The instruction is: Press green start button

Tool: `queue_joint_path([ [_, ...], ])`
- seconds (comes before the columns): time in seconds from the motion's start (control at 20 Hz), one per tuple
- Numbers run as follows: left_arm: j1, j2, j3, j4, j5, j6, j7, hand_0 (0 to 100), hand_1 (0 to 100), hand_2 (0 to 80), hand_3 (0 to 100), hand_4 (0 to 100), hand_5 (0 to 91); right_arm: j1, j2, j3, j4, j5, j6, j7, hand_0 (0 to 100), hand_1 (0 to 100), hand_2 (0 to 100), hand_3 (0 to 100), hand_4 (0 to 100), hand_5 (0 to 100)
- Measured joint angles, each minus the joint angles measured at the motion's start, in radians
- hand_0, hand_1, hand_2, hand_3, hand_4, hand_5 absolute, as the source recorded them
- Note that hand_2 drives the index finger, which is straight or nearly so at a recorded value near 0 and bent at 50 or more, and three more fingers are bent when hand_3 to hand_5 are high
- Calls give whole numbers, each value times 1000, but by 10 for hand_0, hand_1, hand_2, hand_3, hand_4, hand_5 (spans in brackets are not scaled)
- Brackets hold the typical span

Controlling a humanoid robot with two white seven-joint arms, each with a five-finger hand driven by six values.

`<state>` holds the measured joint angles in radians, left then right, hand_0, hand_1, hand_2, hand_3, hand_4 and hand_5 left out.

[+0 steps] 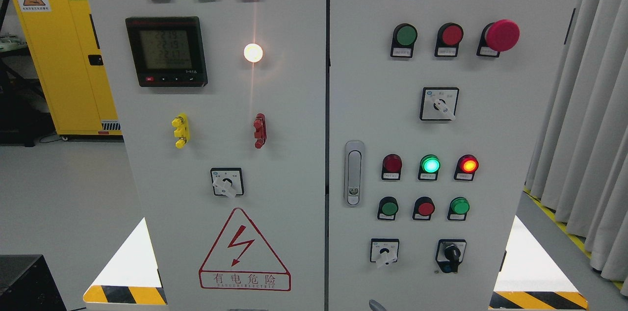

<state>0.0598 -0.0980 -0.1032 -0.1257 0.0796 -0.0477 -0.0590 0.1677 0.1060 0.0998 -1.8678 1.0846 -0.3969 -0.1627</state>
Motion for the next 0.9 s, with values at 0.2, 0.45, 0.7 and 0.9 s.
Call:
queue_joint_path([
  [0.2, 0, 0, 0, 0, 0, 0, 0, 120, 556, 0, 0, 0, 0, -47, 4, -30, -2, 77, 57, -2, 594, 920, 0, 988, 1000, 1000],
  [0.45, 0, 0, 0, 0, 0, 0, 1, 120, 556, 0, 0, 0, 0, -116, 6, -56, -3, 147, 134, -5, 661, 944, 0, 997, 1000, 1000],
  [0.7, 0, 0, 0, 0, 0, 0, 3, 120, 556, 0, 0, 0, 0, -174, 5, -72, -2, 198, 163, -4, 679, 951, 0, 997, 1000, 1000],
  [0.9, 0, 0, 0, 0, 0, 0, 2, 120, 556, 0, 0, 0, 0, -213, 4, -75, 3, 218, 175, 7, 691, 957, 0, 998, 1000, 1000],
])
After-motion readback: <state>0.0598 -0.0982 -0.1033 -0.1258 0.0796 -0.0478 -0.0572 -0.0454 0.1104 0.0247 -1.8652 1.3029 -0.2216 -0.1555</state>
